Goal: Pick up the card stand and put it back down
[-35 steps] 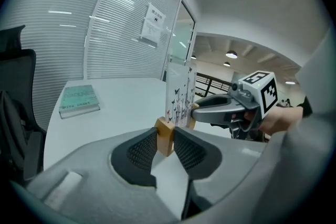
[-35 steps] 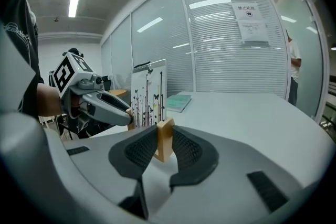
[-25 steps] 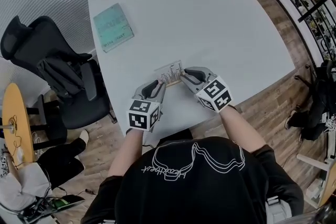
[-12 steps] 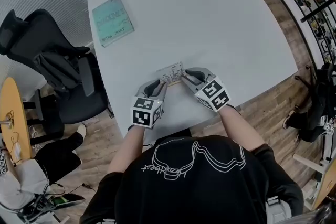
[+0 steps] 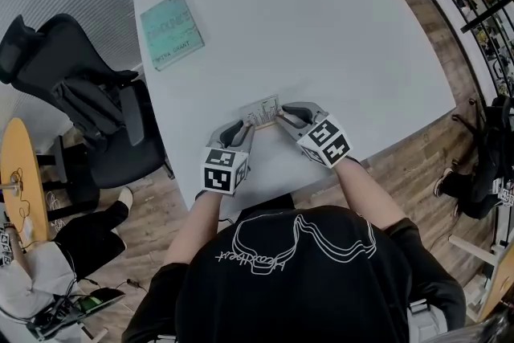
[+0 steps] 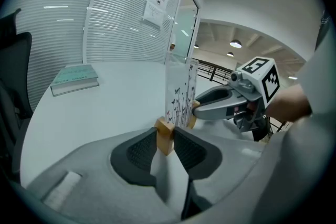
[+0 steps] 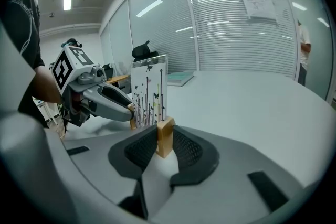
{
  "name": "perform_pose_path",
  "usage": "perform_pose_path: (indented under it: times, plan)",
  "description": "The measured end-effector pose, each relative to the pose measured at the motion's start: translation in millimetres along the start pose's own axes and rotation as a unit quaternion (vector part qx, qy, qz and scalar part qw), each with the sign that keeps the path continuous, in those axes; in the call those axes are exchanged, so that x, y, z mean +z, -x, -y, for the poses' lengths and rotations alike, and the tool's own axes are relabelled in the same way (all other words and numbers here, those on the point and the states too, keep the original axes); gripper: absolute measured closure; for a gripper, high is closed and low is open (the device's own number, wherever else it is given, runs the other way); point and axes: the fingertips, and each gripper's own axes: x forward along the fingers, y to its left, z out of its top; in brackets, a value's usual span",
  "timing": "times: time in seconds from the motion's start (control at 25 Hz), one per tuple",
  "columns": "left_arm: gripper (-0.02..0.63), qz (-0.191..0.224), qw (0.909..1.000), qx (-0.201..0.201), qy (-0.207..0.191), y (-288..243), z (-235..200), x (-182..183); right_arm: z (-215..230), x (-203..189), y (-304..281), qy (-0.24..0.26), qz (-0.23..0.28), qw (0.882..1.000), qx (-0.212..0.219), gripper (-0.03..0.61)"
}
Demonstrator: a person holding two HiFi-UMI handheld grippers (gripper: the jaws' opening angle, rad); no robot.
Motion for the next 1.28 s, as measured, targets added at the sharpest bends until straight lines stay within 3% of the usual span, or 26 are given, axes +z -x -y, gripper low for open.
perform_pose_path:
  times: [0.44,0.6,0.72,0.88,1.12,1.28]
  plan:
    - [0.455,0.014,0.9994,0.013,0.029,22,1,0,-6,12,29,-0.072,0.037,0.997,0.008,0.436]
    - [0.453,0.044,0.9966,0.019,0.067,48,1,9,-17,33,58,-0.094,0.078,0.992,0.018,0.438]
    - [0.453,0.074,0.9927,0.010,0.095,74,11,19,-33,50,86,-0.091,0.111,0.989,0.022,0.467]
    - [0.454,0.107,0.9905,0.008,0.087,114,35,32,-62,70,123,-0.088,0.145,0.985,0.034,0.529]
    - [0.464,0.169,0.9794,-0.063,0.091,174,103,61,-113,92,179,-0.100,0.201,0.971,0.079,0.568]
    - [0.528,0.194,0.9713,-0.113,0.078,207,154,66,-147,92,215,-0.114,0.236,0.958,0.117,0.569]
